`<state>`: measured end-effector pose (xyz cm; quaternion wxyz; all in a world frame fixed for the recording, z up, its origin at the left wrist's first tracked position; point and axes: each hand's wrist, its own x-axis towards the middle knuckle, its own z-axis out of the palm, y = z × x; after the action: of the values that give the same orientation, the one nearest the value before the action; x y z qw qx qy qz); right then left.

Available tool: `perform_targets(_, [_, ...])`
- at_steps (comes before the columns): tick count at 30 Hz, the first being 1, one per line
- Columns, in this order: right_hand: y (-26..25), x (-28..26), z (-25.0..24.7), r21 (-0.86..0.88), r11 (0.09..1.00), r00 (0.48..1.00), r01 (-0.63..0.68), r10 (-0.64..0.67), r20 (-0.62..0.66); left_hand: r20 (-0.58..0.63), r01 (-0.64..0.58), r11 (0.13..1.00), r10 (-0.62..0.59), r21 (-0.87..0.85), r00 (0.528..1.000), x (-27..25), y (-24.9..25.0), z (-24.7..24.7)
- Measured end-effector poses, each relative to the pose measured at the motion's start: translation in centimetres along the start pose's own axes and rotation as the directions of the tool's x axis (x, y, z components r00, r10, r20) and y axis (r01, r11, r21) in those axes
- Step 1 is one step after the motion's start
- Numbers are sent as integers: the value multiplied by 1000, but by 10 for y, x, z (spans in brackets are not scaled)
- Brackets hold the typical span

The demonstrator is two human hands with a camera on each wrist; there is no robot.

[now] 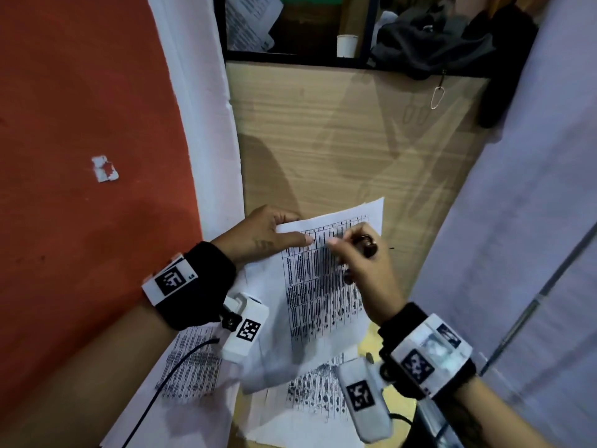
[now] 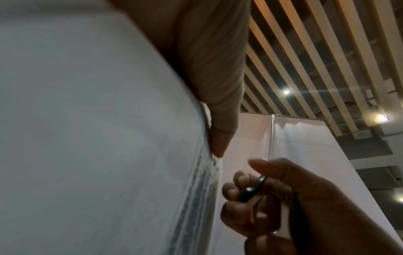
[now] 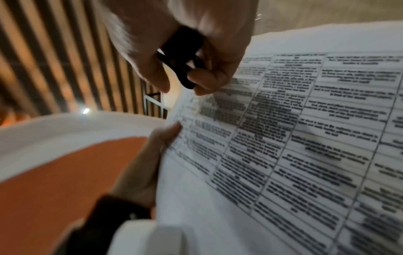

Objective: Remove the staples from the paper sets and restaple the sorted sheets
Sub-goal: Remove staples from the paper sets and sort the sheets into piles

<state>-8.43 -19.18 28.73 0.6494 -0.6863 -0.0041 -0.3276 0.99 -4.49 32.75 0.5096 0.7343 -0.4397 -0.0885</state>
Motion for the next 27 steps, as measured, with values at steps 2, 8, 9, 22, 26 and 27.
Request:
perform_targets(2, [0,-2,10,-264,947,983,182,-181,29,-2,-11,999,11,-46,1000,-1,3,2])
perform_targets(8, [-5,2,16,-374,888,954,268,-299,-26,-44,9,992,-15,-123,999,-3,0,1])
perform_targets(9, [-5,3,16,-365,898,960,245,-277,-36,-45,10,993,-16,-119,999,-2,-1,1])
perform_targets(22, [-18,-5,15,-51,996,997,-70,70,-16,-94,19,988,-34,-151,995,-9,4,6])
perform_targets(26, [-20,-6,12,8,990,990,-142,141,13,-60,57,966,-74,-252,995,-13,10,7])
perform_targets(27, [-21,-7,13,24,988,988,-154,154,19,-63,60,962,-79,-267,995,-14,10,8])
